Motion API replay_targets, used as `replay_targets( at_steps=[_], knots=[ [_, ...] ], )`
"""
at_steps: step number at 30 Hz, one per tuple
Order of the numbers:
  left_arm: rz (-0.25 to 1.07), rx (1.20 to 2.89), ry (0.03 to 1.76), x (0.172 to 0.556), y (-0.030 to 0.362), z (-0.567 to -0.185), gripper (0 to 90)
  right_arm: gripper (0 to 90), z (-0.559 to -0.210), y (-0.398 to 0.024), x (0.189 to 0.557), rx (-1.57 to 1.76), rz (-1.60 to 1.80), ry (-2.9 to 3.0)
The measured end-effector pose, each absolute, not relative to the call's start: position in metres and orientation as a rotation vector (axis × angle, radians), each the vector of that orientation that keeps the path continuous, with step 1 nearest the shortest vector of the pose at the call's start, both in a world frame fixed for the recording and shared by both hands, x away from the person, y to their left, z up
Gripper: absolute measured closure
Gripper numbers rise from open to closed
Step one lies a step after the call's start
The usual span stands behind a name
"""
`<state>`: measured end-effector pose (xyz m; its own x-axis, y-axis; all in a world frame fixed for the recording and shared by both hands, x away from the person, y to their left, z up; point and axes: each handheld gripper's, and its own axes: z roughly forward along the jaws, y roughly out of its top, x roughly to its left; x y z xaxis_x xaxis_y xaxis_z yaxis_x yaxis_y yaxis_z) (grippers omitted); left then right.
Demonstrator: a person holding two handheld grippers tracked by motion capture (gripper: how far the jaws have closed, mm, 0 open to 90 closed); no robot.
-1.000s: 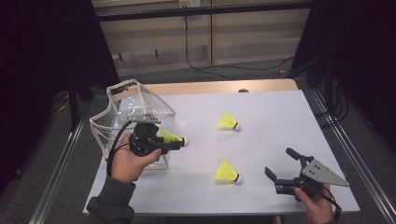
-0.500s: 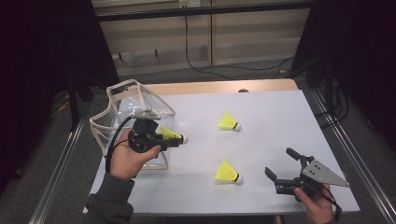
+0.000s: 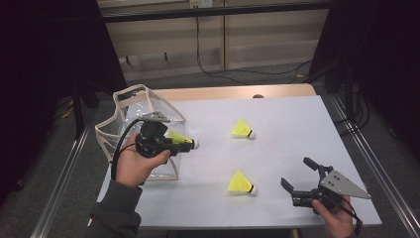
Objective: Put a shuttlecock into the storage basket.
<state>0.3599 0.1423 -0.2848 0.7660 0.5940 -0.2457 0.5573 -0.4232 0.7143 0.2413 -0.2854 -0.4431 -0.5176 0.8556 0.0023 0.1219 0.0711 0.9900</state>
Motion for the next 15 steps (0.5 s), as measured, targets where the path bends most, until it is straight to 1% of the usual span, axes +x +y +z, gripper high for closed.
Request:
replay_targets(
  at_steps=[15],
  knots=[
    [0.059,2.111,0.869,0.3616,0.1451,-0.2752,78.8,0.9,-0.4428,-0.2852,0.2413,0.97,1.496,1.73]
  ],
)
